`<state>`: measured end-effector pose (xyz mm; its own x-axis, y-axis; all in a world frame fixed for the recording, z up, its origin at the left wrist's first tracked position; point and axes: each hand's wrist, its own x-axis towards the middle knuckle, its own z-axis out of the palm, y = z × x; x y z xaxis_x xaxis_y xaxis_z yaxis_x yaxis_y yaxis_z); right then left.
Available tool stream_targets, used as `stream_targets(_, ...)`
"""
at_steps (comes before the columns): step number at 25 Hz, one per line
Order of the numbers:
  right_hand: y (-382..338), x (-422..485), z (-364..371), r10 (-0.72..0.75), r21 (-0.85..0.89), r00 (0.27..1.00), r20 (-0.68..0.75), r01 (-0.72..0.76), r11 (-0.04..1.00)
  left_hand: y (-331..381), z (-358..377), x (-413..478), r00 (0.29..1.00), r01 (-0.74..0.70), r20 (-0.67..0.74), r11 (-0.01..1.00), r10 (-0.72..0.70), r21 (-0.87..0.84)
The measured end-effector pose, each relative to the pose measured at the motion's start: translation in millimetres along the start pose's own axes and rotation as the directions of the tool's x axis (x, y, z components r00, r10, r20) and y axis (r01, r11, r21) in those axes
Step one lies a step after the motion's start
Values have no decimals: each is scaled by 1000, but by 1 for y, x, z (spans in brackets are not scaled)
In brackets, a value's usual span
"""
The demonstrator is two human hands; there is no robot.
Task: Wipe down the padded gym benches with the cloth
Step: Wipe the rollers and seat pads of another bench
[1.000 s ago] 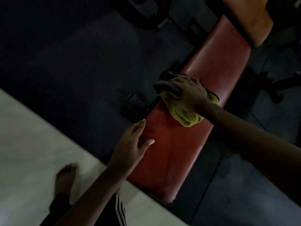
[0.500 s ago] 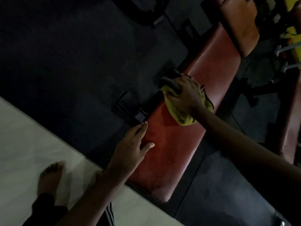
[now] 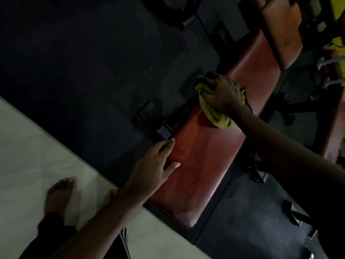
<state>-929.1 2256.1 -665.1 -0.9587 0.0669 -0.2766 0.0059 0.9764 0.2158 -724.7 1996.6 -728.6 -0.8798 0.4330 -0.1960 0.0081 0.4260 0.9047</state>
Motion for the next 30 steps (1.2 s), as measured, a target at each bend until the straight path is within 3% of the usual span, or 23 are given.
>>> stream_targets(5,-12,-37,6,-209,17,977,53,208,978,-18,-8,-37,997,2,-82,998,3,61)
stream_targets(10,-38,-42,1,-150,-41,987,63,153,987,-30,-20,-50,996,74,46,997,-74,1)
stream_targets(16,-66,-105,8,-208,84,971,118,199,976,-21,-33,-52,978,198,81,976,-191,-91)
stream_targets(20,-62,-78,11,-63,33,995,76,60,998,-20,-36,-50,975,195,125,979,-185,-66)
stream_targets(22,-72,-99,20,-38,57,999,33,36,998,-22,-39,-53,974,212,117,965,-195,-154)
stream_targets(25,-83,-134,26,-115,141,993,9,113,984,-34,-41,-62,955,295,117,874,-271,-387)
stream_targets(27,-86,-128,22,-165,147,986,33,158,976,-41,-44,-70,912,406,202,717,-357,-566)
stream_targets(30,-92,-126,22,-96,146,995,-36,100,984,-43,-47,-72,849,513,339,478,-406,-713)
